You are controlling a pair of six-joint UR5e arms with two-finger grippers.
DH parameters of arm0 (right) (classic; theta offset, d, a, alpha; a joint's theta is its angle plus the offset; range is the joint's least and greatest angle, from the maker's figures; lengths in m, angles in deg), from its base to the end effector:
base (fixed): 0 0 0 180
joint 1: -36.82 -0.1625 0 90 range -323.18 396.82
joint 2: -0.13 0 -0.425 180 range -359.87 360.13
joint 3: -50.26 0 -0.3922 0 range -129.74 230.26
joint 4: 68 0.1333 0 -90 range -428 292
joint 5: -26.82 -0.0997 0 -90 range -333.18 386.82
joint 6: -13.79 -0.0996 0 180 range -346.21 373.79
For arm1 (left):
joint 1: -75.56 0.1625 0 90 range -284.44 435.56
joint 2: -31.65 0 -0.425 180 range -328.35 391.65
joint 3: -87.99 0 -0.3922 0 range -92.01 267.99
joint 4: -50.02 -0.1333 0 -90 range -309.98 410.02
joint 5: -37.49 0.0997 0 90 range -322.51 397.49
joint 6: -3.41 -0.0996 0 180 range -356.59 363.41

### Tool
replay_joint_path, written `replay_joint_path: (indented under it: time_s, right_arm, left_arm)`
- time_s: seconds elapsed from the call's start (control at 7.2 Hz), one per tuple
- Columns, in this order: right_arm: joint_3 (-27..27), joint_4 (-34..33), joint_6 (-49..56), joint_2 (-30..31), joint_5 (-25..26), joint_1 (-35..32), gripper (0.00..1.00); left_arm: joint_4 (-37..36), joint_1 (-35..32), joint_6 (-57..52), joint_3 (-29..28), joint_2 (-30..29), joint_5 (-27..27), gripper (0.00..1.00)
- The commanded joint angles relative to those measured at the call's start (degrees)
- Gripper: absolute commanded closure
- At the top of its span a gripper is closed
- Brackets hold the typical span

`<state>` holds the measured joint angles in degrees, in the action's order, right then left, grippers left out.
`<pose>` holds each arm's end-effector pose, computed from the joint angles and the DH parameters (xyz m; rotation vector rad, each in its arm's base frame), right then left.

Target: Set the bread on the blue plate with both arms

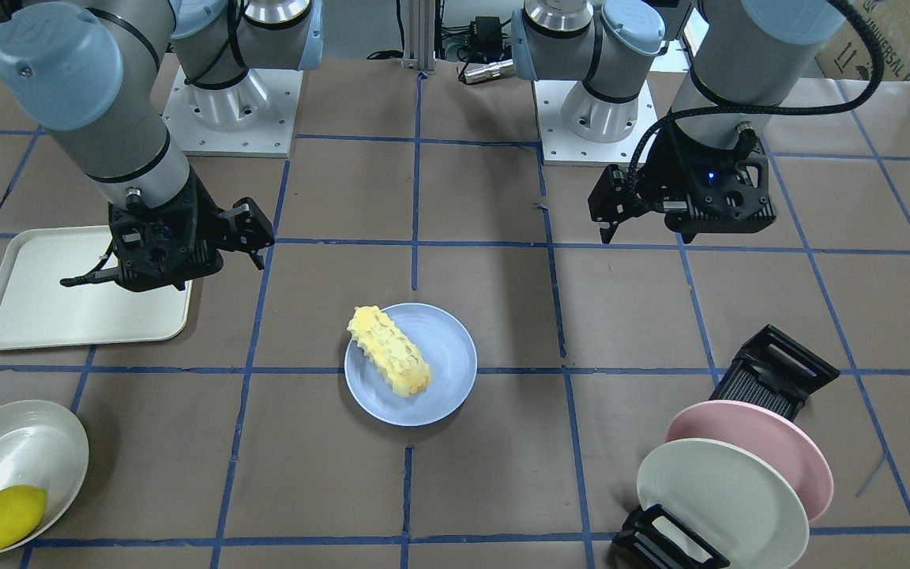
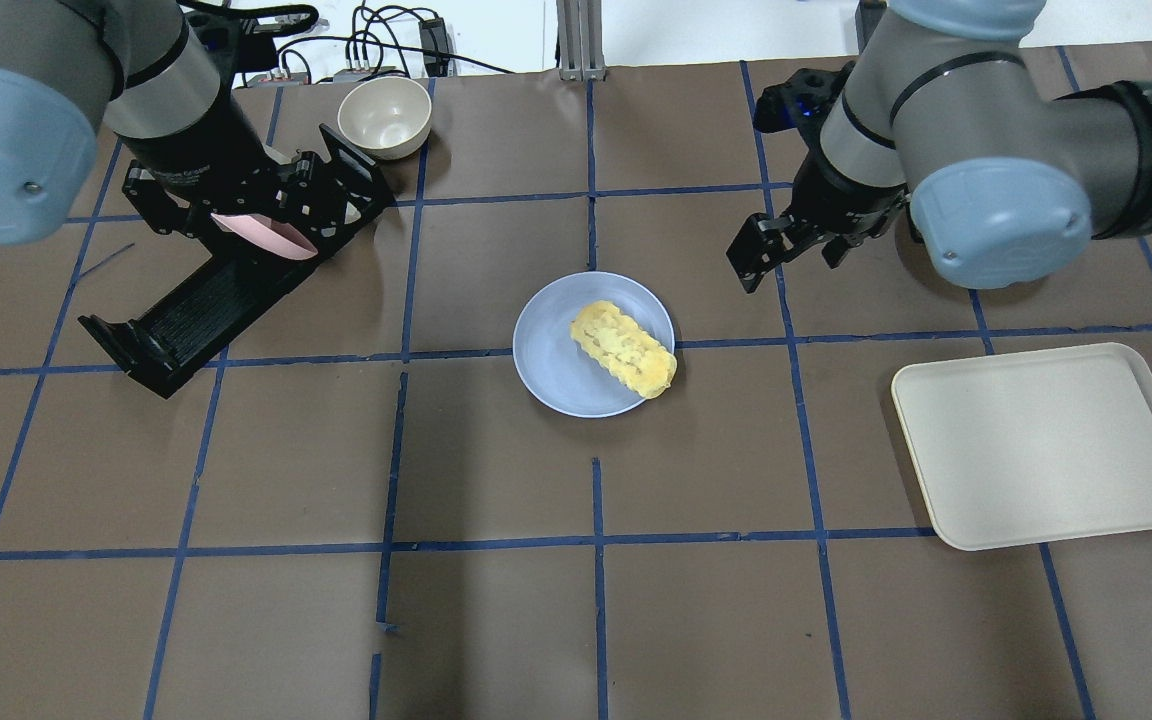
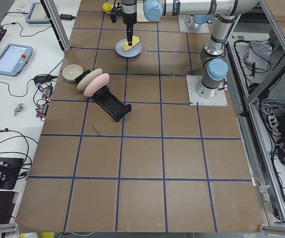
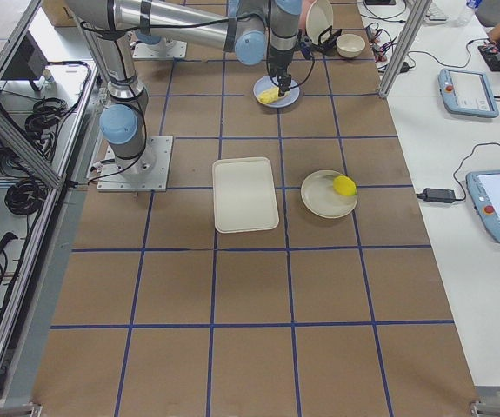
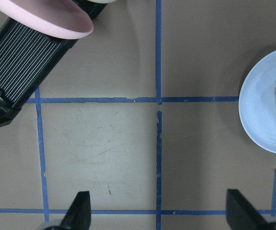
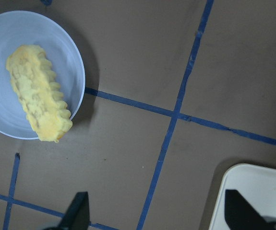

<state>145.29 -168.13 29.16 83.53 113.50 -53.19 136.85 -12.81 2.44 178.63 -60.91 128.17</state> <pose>0.1392 -0.5300 0.4036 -0.4111 3.0530 0.0280 -0.1176 -0.5138 0.4655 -0.0180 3.1297 0.0012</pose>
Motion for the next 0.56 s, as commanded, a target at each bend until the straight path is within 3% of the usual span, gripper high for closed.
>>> replay_joint_path:
  time_s: [0.0,0.42]
  right_arm:
    - [-3.3,4.1,-1.4,-0.2,2.1,0.1,0.0]
    - [-4.7,9.0,-3.9,2.7,7.1,0.0,0.0]
  left_arm:
    - [0.1,0.0,0.0,0.1,0.1,-0.2,0.0]
    - [0.1,0.0,0.0,0.2,0.1,-0.3,0.0]
